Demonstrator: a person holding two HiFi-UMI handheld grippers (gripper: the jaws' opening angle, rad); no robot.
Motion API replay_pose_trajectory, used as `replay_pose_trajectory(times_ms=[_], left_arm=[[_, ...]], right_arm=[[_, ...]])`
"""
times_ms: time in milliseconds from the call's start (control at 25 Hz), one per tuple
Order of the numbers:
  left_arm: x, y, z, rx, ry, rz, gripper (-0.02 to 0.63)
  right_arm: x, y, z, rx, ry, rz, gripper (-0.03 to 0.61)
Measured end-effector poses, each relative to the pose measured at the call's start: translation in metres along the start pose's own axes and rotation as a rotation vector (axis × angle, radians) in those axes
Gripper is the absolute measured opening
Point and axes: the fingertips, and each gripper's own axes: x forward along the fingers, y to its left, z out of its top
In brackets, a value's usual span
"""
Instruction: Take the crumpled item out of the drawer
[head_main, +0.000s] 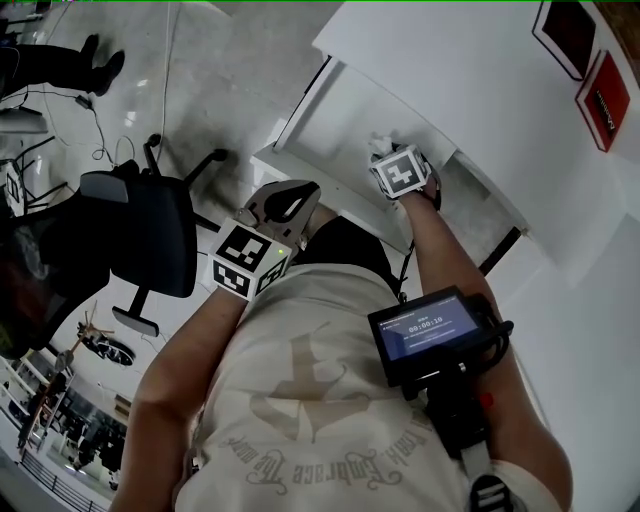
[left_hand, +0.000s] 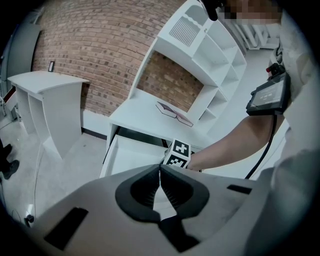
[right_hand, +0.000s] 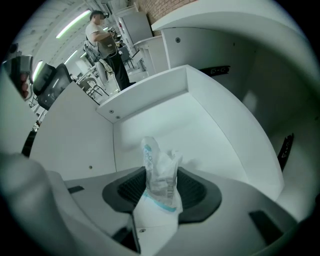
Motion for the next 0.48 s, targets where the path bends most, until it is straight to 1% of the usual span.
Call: replay_pose_trajectory(times_ms=[200,280,360,480], left_arm=[[-0.018,-0.020,0.016,0.034,-0.018,-0.004,0.028],[-0.020,-0.020,0.019,0.044,-0.021,-0.003,0.028],[-0.016,-0.009,0.021,0.050,-0.020,0.001,0.028],[0.001,0.020,0.026,0.045,-0.018,0.014,0.028]], right_arm=[[-0.033,0.013,-0.003,-0.019,-0.019,0.010,0.206],[-0.033,0.014,-0.002,-0.005,-0.024,0.015,0.206],[-0.024,0.011,0.003,0.017,-0.025,0.024,0.206],[-0.006,-0.007,0.030,0.018,-0.055,0.022,0.206]])
